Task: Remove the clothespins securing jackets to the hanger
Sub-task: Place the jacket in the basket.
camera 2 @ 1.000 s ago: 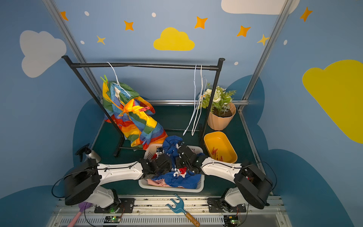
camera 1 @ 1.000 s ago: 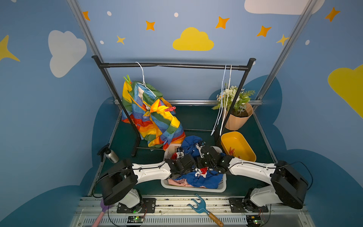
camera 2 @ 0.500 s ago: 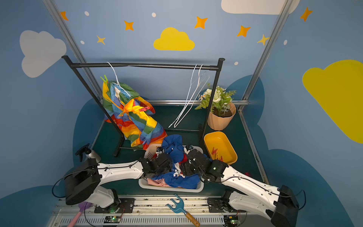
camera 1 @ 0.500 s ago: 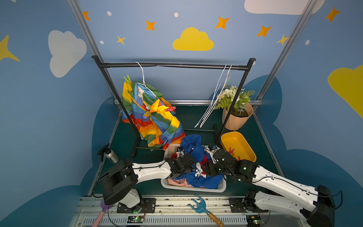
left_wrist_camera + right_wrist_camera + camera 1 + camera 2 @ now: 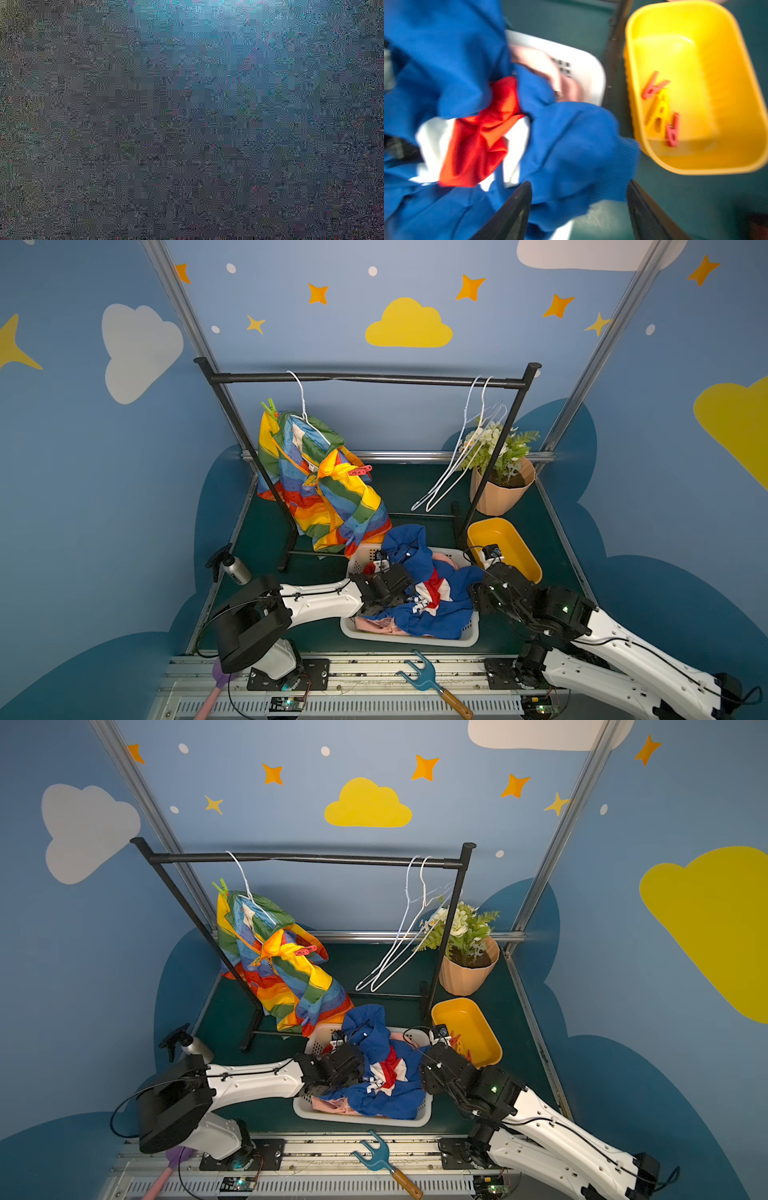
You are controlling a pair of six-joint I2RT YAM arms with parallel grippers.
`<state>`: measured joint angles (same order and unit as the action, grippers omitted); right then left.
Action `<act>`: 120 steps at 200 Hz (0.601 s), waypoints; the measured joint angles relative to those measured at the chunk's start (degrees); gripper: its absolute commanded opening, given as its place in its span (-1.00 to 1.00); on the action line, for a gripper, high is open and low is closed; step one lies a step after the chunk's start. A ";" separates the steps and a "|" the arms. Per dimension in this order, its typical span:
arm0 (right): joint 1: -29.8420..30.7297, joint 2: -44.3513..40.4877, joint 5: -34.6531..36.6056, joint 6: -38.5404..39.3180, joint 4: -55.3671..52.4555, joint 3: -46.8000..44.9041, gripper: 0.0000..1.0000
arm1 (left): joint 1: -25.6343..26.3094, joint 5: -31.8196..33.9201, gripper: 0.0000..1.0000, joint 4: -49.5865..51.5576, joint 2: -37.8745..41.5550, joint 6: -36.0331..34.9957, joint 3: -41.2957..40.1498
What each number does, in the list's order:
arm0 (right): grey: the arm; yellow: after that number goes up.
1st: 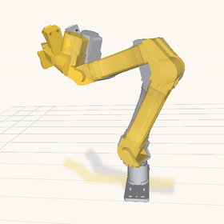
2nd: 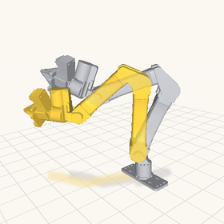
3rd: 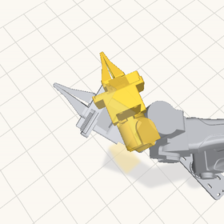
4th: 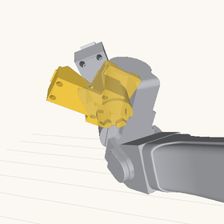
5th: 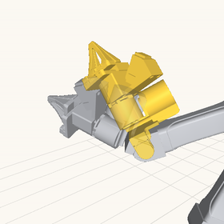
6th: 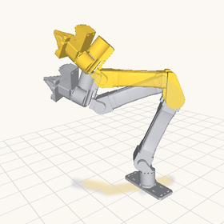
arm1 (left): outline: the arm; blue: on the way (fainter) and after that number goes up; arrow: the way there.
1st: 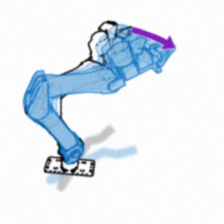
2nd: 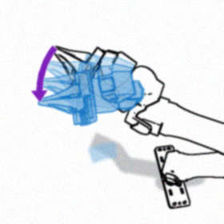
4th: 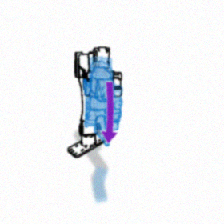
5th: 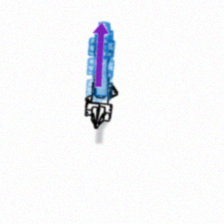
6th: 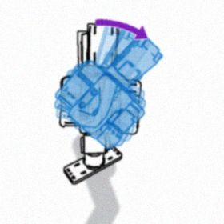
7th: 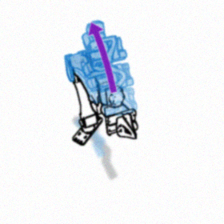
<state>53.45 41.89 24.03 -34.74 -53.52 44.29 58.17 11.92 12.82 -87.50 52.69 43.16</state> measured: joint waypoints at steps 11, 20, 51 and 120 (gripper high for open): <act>-2.40 -1.86 -0.44 0.11 0.24 -1.11 0.51 | 0.00 0.00 0.25 -0.02 0.11 -0.07 -0.04; -5.49 -3.13 -2.25 0.39 0.90 -2.36 0.51 | 0.00 0.00 0.24 -0.04 0.24 -0.20 -0.09; -13.77 -3.98 -11.19 1.31 6.29 -7.50 0.09 | 0.13 0.26 0.24 0.02 0.35 -0.39 -0.11; -10.54 1.46 -22.97 3.10 15.50 -7.85 -0.76 | 0.46 1.03 0.24 -0.33 1.09 -0.39 -0.79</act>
<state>42.92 43.35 1.06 -31.64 -38.02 36.45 58.63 12.95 12.49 -86.41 52.29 42.37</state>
